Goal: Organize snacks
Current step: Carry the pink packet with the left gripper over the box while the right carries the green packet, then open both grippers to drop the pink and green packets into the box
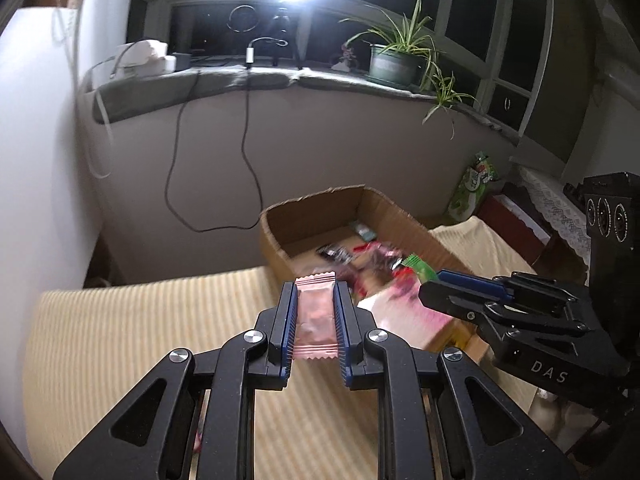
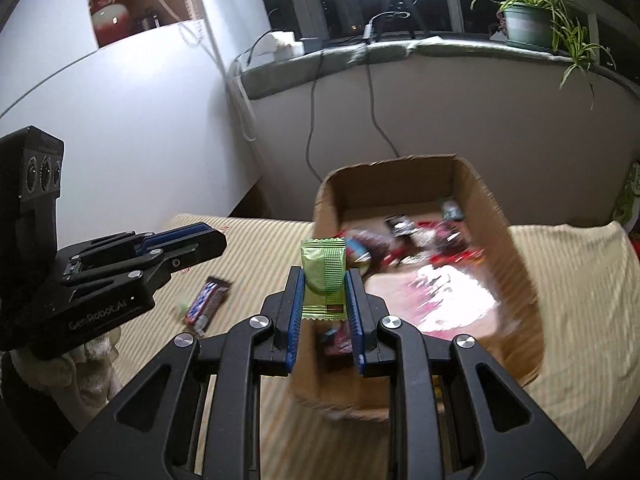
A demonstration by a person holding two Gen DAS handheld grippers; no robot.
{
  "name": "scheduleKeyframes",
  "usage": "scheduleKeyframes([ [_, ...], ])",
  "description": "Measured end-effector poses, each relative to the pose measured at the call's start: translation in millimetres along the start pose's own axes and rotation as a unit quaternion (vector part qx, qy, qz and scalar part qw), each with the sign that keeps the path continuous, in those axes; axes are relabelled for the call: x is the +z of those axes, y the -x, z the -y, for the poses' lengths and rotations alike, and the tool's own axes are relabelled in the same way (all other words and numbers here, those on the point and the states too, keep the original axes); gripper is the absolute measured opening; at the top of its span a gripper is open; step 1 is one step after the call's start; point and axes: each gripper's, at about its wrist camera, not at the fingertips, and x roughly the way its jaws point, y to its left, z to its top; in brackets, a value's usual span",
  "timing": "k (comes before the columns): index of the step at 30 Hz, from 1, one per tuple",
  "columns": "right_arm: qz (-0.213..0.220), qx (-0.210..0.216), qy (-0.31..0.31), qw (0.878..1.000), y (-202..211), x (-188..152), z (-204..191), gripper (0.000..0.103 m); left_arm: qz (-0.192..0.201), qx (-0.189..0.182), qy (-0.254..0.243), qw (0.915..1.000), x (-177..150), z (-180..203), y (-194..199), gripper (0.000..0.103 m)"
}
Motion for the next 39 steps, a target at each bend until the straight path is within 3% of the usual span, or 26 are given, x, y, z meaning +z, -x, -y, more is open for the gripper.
scheduleKeyframes([
  [9, -0.01, -0.012, -0.015, 1.0, -17.8, 28.3, 46.1, 0.021, -0.013, -0.001, -0.002, 0.9999, 29.0, 9.3, -47.6, 0.016],
  [18, -0.026, -0.015, -0.015, 0.999, -35.8, 42.2, 66.4, 0.021, -0.036, 0.002, -0.005, 0.9994, 43.2, 14.4, -87.4, 0.016],
  [34, -0.041, -0.022, -0.044, 0.998, -41.2, 40.8, 85.0, 0.025, -0.044, 0.004, -0.006, 0.999, 45.5, 14.7, -93.6, 0.023],
  [38, -0.033, -0.031, -0.047, 0.998, -35.3, 41.9, 86.1, 0.051, -0.04, 0.005, -0.007, 0.9991, 45.6, 14.1, -87.9, 0.023],
  [39, -0.032, -0.032, -0.046, 0.998, -34.0, 42.2, 85.4, 0.052, -0.039, 0.005, -0.007, 0.9992, 45.5, 13.5, -85.8, 0.023],
])
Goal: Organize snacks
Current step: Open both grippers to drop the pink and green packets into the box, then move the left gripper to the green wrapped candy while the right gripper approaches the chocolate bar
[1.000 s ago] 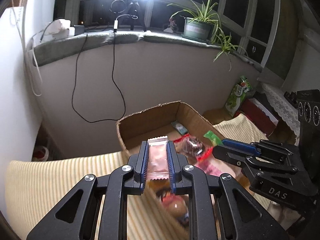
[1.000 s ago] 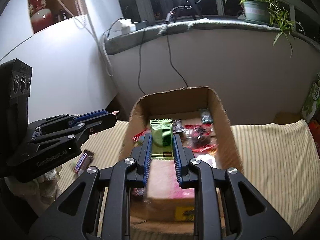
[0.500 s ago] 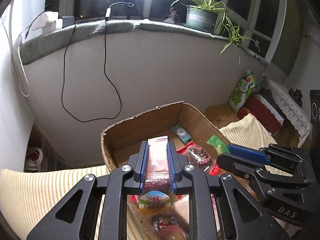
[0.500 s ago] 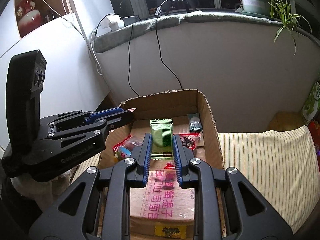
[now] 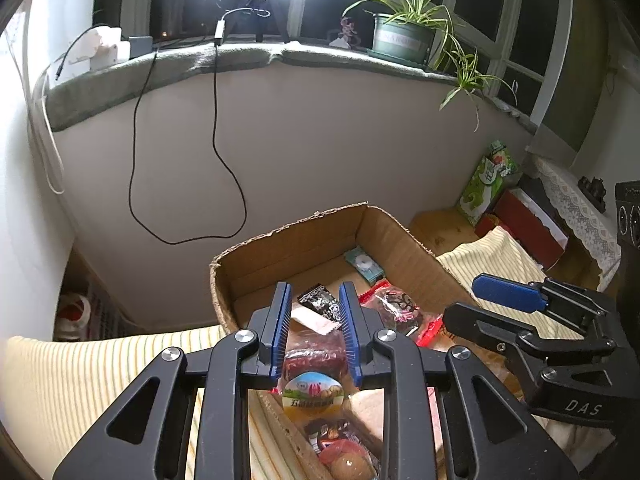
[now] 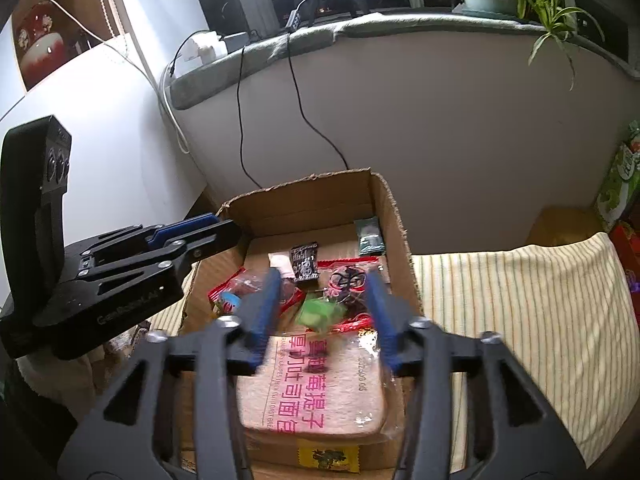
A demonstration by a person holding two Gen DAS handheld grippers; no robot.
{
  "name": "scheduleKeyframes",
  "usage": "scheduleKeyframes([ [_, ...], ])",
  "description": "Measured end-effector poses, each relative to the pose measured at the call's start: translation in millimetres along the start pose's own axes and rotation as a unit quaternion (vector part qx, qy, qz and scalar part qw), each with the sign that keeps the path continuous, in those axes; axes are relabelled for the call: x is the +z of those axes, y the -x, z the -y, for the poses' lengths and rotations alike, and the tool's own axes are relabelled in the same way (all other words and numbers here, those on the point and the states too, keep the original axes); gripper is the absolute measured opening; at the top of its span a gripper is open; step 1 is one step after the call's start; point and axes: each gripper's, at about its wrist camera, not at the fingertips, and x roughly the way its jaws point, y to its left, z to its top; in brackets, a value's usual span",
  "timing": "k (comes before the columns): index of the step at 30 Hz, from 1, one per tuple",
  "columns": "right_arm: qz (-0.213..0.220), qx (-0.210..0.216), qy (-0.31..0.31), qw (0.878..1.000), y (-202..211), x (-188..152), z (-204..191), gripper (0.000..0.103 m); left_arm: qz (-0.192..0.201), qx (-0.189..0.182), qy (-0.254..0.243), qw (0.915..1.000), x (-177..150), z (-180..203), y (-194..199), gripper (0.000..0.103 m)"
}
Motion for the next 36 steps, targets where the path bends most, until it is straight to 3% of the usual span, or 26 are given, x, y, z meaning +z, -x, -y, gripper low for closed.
scheduleKeyframes([
  [5, 0.005, -0.002, 0.006, 1.0, 8.4, -2.1, -5.1, 0.063, 0.007, 0.005, 0.007, 0.9999, -4.3, -7.2, 16.0, 0.023],
  [18, 0.016, 0.024, 0.034, 0.999, 36.7, -17.1, -42.8, 0.067, 0.038, 0.048, 0.03, 0.9976, -37.1, -54.5, 99.0, 0.027],
  [26, 0.016, 0.066, 0.065, 0.996, 47.6, -24.6, -87.2, 0.067, 0.044, 0.078, 0.073, 0.9934, -81.8, -99.2, 142.8, 0.027],
  [36, -0.024, 0.115, 0.109, 0.987, 31.9, -46.9, -163.2, 0.067, 0.017, 0.086, 0.108, 0.9903, -136.8, -128.9, 146.5, 0.027],
])
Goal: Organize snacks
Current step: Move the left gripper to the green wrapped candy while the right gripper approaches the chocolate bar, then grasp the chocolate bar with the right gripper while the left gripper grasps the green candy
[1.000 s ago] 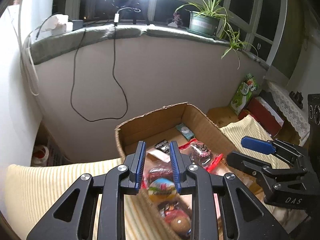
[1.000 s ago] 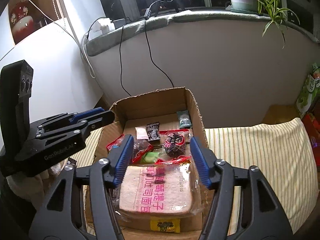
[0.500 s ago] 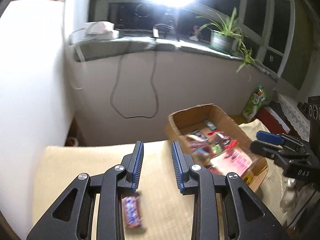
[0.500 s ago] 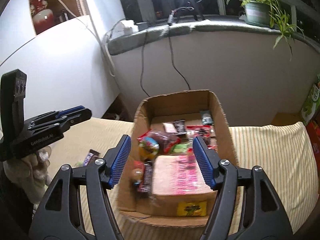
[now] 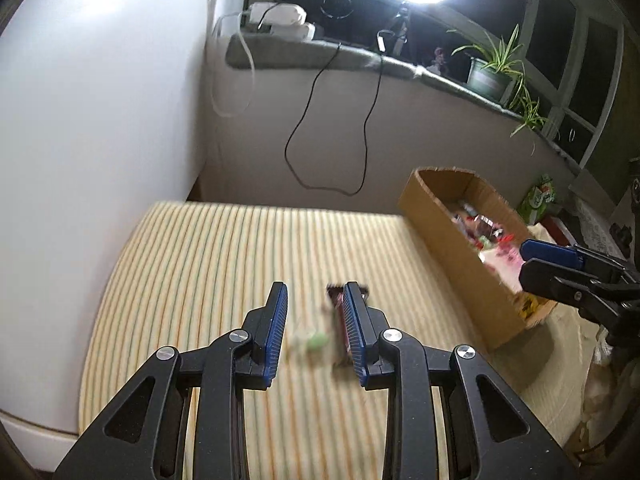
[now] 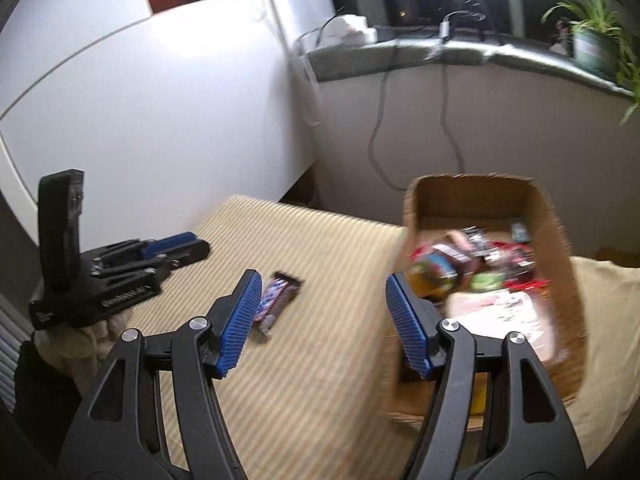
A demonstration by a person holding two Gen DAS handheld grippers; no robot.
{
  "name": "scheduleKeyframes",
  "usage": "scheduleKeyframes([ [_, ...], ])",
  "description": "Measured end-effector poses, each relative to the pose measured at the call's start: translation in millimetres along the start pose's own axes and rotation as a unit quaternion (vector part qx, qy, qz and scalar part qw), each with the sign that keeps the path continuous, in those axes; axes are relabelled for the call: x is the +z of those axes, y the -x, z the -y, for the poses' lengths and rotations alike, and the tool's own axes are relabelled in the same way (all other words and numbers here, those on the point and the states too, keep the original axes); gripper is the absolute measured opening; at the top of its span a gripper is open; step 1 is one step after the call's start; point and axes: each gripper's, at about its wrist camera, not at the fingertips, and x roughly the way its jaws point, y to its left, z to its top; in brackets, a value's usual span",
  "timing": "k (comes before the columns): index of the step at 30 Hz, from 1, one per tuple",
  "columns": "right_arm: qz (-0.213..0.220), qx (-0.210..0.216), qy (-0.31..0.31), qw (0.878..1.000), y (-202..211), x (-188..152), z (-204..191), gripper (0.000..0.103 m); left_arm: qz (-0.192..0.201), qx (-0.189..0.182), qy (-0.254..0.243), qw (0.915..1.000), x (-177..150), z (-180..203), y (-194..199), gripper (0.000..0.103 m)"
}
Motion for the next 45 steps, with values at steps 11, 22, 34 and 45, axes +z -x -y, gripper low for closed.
scheduleKeyframes([
  [11, -0.066, 0.018, -0.021, 0.997, -61.9, -15.5, -36.7, 0.067, -0.031, -0.018, -0.025, 0.999, -31.6, -7.7, -9.9, 0.027],
  [22, -0.138, 0.019, -0.11, 0.984, -130.6, -24.1, -17.1, 0.067, -0.052, -0.024, -0.064, 0.9963, -42.9, 0.1, -25.5, 0.027],
  [34, -0.151, -0.006, -0.094, 0.984, -154.6, -18.8, -20.6, 0.05, -0.058, -0.016, -0.066, 0.9961, -38.0, -2.8, -40.5, 0.027],
  [45, -0.141, -0.006, -0.096, 0.985, -145.7, -12.8, -13.6, 0.048, -0.063, -0.003, -0.082, 0.9947, -35.4, 5.4, -48.8, 0.027],
])
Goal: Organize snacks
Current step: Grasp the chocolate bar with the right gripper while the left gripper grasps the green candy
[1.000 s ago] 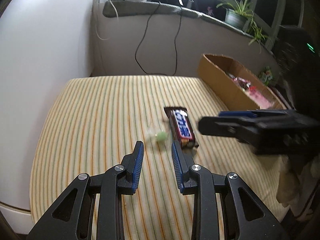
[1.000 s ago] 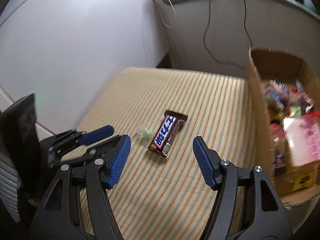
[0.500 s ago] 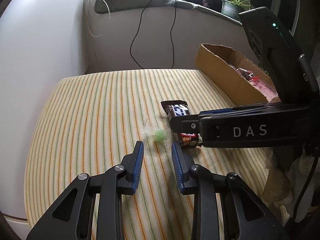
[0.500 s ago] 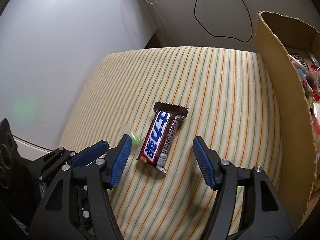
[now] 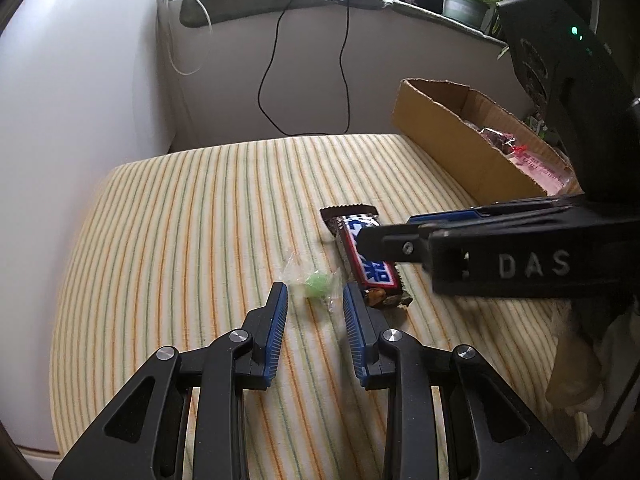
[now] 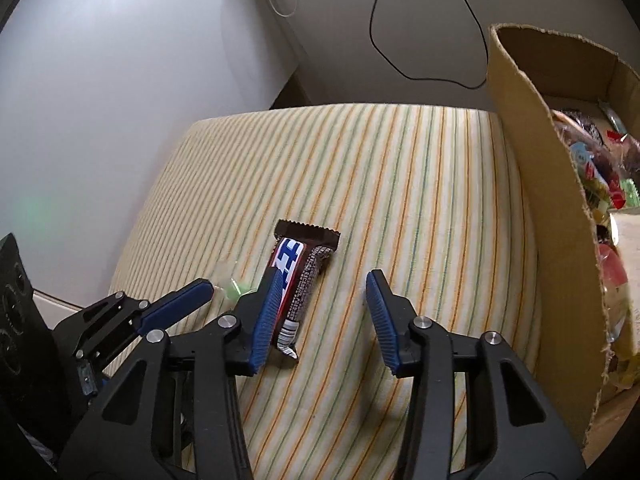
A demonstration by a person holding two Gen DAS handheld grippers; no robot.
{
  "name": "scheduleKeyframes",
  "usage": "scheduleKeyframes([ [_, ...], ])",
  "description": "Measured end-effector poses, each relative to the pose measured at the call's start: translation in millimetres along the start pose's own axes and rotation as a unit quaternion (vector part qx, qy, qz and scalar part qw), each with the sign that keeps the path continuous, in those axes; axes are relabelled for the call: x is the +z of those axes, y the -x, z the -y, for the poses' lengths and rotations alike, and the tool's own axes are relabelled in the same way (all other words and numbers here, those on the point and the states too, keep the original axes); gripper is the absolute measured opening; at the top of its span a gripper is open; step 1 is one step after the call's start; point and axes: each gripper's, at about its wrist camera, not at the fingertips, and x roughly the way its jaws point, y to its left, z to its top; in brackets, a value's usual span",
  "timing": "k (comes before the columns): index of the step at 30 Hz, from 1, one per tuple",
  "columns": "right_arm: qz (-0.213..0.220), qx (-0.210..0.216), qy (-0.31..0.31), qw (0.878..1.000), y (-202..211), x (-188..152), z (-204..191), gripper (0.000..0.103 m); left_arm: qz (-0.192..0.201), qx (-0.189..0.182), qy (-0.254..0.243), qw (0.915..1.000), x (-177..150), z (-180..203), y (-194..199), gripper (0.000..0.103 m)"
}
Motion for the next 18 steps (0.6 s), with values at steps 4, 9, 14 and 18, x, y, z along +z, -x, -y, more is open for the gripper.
scheduleKeyframes([
  [4, -0.01, -0.002, 0.021, 1.0, -10.3, 2.5, -15.0, 0.054, -0.002, 0.003, 0.001, 1.0, -3.0, -3.1, 1.4, 0.027],
  [9, -0.015, -0.02, 0.032, 0.999, -16.7, 0.4, -18.2, 0.053, -0.004, 0.003, 0.003, 1.0, -3.6, -3.7, 0.7, 0.027],
  [14, -0.01, -0.013, 0.015, 1.0, -11.7, -1.3, -8.0, 0.041, -0.006, -0.003, -0.005, 1.0, -0.2, 2.9, -4.2, 0.027],
  [18, -0.01, -0.013, 0.013, 1.0, -8.9, -1.4, -4.5, 0.04, -0.009, -0.005, -0.012, 0.9999, 3.1, 8.6, -10.0, 0.027],
])
